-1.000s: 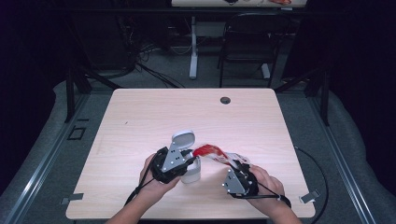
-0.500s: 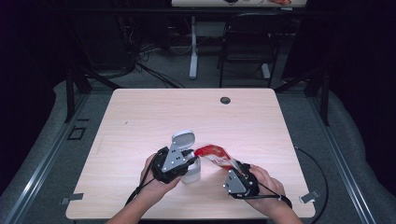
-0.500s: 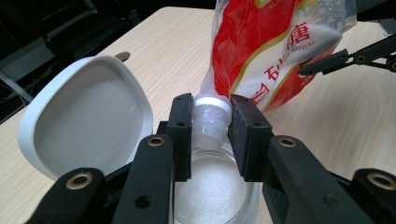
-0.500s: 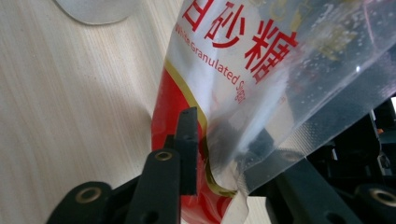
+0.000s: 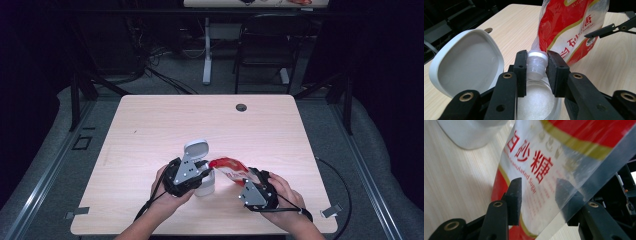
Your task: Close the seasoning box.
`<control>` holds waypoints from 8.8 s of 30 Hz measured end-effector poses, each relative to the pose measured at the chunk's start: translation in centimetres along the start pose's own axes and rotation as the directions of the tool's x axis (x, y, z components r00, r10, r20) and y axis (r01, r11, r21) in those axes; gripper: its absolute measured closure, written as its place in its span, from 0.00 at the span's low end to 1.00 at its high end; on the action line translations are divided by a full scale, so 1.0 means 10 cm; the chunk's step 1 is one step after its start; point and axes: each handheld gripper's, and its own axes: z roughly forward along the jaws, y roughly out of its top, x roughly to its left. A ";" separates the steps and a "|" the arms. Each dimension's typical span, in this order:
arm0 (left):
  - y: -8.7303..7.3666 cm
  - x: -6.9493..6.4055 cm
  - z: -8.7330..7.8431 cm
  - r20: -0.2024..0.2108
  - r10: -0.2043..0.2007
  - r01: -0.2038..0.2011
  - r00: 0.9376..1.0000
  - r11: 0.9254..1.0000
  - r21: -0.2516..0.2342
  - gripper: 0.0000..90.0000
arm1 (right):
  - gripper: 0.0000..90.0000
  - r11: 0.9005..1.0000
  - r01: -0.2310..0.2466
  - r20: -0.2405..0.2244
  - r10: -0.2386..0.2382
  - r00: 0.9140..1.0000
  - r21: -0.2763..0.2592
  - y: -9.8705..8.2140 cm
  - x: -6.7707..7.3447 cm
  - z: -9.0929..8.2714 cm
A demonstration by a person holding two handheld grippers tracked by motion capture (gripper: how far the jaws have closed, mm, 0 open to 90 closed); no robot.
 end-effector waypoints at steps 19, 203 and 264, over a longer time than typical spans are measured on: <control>-0.01 -0.03 0.02 0.003 -0.001 0.001 1.000 1.000 0.000 0.80 | 0.71 0.997 -0.007 -0.021 0.005 1.000 -0.077 0.32 -0.21 -0.17; -0.58 0.55 -0.43 -0.114 -0.254 0.256 0.960 0.967 0.002 0.84 | 1.00 0.805 -0.592 -0.251 0.569 0.783 -0.023 -0.50 0.17 -0.24; 0.01 0.77 -0.18 -0.051 -0.235 0.234 0.971 0.972 -0.027 1.00 | 0.81 0.791 -0.611 -0.288 0.579 0.763 -0.027 -0.54 0.23 -0.20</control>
